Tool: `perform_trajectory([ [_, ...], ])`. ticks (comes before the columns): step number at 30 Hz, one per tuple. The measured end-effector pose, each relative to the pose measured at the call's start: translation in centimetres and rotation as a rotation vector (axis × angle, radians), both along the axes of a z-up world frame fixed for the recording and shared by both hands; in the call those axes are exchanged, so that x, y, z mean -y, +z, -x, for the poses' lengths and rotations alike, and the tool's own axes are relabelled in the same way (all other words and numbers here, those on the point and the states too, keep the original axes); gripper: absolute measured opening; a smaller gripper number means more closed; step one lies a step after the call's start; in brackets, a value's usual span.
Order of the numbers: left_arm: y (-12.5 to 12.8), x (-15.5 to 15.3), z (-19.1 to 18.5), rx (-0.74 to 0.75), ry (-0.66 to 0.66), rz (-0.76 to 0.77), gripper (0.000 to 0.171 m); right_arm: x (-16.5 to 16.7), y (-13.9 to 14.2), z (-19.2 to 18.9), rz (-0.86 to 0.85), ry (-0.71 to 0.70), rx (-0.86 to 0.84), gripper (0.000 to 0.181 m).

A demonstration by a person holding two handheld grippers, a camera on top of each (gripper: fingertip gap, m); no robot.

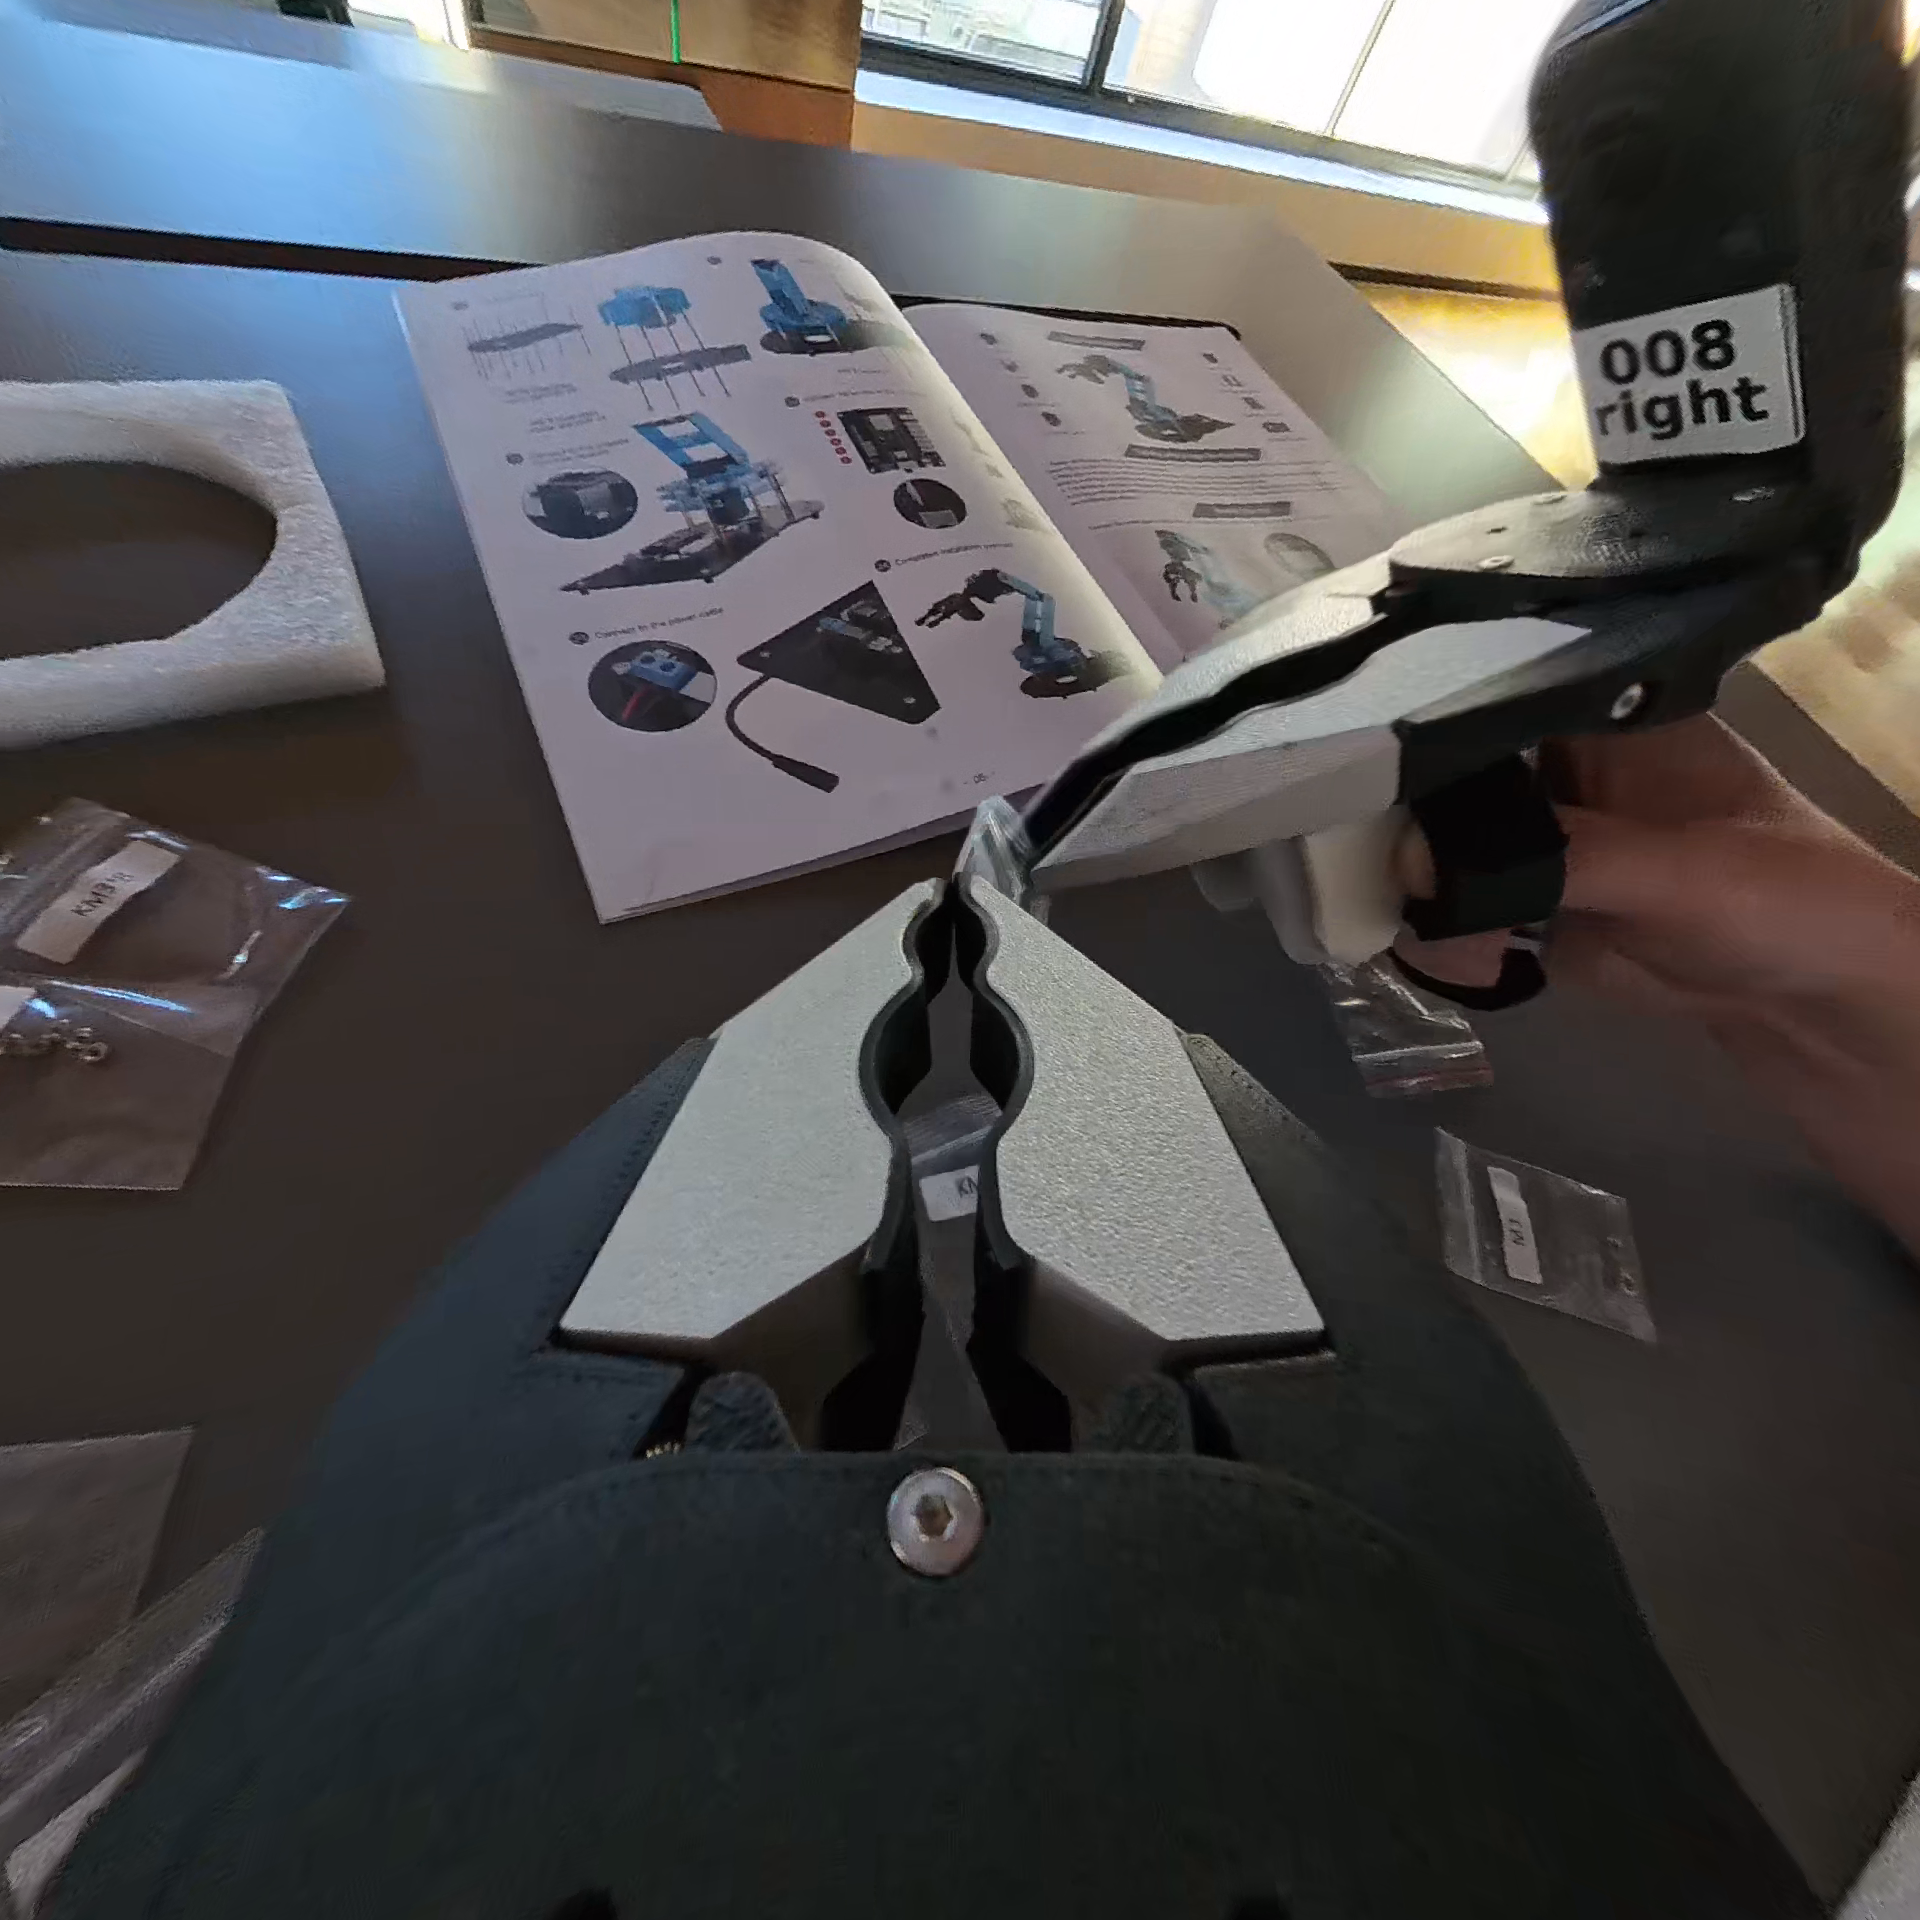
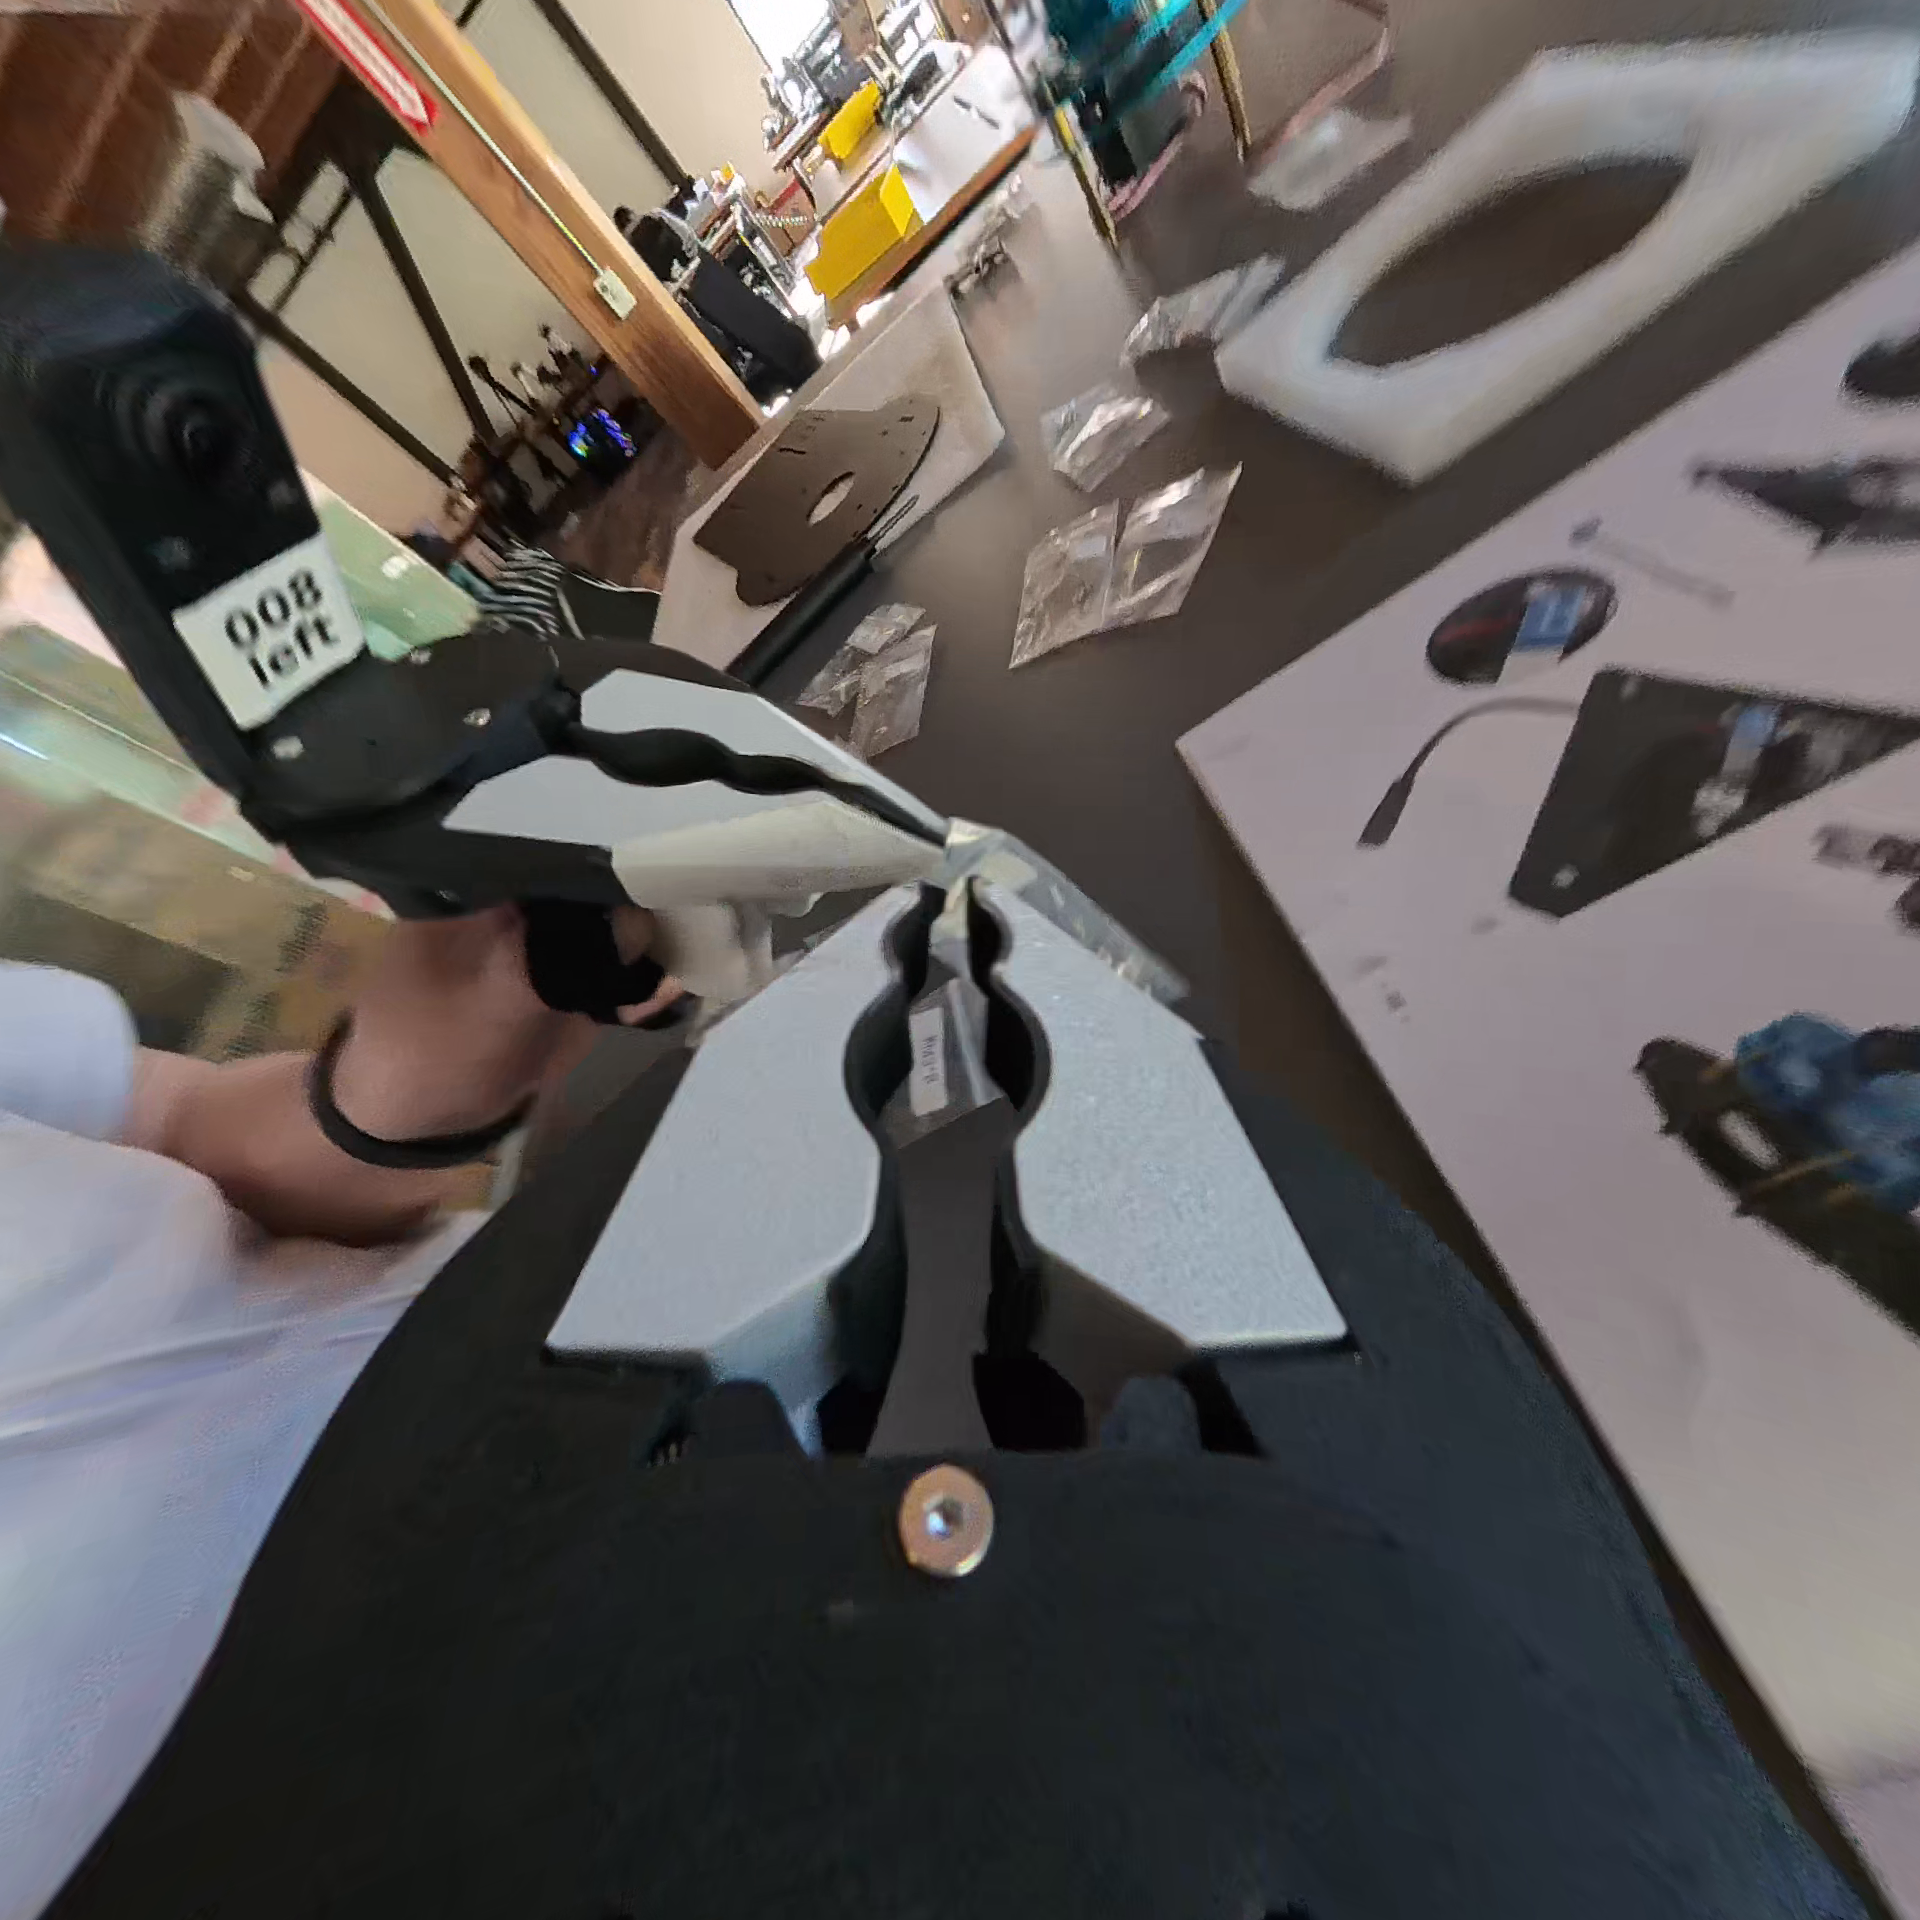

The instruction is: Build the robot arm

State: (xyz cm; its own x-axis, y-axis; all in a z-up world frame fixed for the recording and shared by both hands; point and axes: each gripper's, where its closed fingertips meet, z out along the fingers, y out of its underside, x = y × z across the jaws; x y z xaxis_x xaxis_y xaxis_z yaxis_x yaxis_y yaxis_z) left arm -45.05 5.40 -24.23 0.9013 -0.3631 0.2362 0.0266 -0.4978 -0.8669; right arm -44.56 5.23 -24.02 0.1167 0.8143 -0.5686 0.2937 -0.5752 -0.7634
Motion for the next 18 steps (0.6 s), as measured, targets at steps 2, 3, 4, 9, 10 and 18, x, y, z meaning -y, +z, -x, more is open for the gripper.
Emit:
perform_trajectory([
  [2, -0.2, 0.1, -0.2, 0.031, -0.012, 0.026, 0.0, -0.1, 0.8, -0.1, -0.166, 0.01, -0.043, 0.03],
  [3, -0.3, 0.1, -0.2, 0.043, -0.016, 0.04, 0.0, 0.2, 1.1, -0.2, -0.244, 0.029, -0.056, 0.035],
  [4, -0.4, 0.2, -0.2, 0.057, -0.02, 0.051, 0.0, 0.7, 1.3, -0.2, -0.313, 0.053, -0.063, 0.044],
  [9, 0.4, 0.6, -0.2, 0.15, -0.054, 0.086, 0.0, 1.7, 0.1, 0.4, -0.657, 0.098, 0.02, 0.071],
  [10, 0.7, 0.7, -0.4, 0.173, -0.066, 0.093, 0.0, 1.6, 0.2, 0.6, -0.723, 0.076, 0.03, 0.07],
  [18, 2.3, 1.9, -1.2, 0.253, -0.142, 0.131, 0.0, 1.9, 1.2, 1.0, -0.761, 0.038, -0.022, 0.042],
])
